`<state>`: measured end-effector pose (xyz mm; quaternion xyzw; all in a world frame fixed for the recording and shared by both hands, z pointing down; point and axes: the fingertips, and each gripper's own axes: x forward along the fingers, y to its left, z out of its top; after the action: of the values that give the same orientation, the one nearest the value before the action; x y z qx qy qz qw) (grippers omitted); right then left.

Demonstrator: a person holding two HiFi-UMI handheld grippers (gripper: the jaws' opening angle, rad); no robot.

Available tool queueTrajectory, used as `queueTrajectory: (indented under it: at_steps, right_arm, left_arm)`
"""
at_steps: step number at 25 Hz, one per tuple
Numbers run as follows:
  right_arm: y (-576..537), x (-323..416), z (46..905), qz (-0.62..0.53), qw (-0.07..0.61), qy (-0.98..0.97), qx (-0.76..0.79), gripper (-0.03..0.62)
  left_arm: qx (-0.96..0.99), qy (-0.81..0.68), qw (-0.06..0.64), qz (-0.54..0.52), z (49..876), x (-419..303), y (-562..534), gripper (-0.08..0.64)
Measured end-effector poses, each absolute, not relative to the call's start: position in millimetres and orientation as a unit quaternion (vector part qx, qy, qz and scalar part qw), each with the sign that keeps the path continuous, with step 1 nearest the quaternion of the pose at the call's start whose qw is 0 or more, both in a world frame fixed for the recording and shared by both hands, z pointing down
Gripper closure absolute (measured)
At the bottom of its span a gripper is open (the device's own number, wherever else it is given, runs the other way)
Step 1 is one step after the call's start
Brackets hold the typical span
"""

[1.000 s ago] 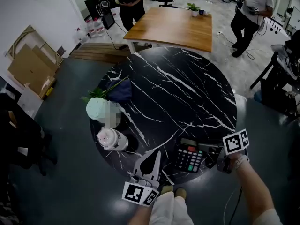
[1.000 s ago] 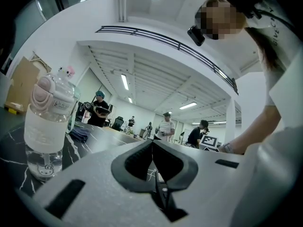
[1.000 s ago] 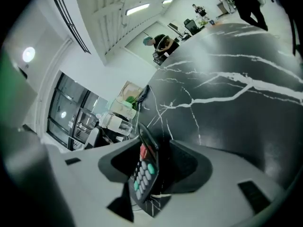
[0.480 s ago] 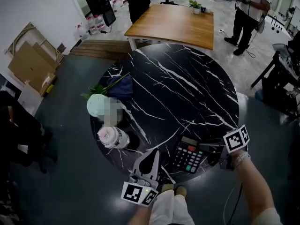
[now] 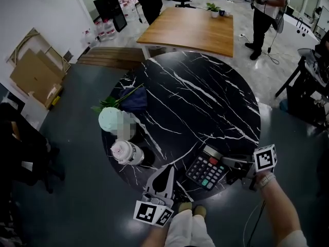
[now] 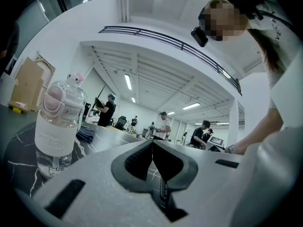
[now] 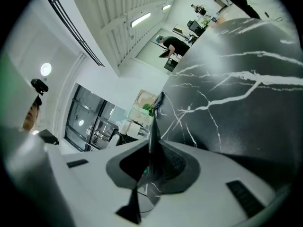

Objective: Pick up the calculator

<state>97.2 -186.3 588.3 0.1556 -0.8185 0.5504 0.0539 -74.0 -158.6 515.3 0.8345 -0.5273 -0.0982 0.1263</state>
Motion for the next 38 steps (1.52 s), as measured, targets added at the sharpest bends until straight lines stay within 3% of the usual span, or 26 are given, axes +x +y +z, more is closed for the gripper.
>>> queueTrajectory:
  at_steps: [20,38]
  right_arm:
    - [-184,110,453,0.506,-0.016,-0.845,0.173,0.538]
    - [-171,106,435,0.496,-0.02,-0.85,0.178,0.538]
  left_arm:
    - [0.837,-0.519,0.097,-0.143,415,-70,-156,0.552]
    - [0.837,-0.517,0.096,-0.148,395,-67,-150,0.552]
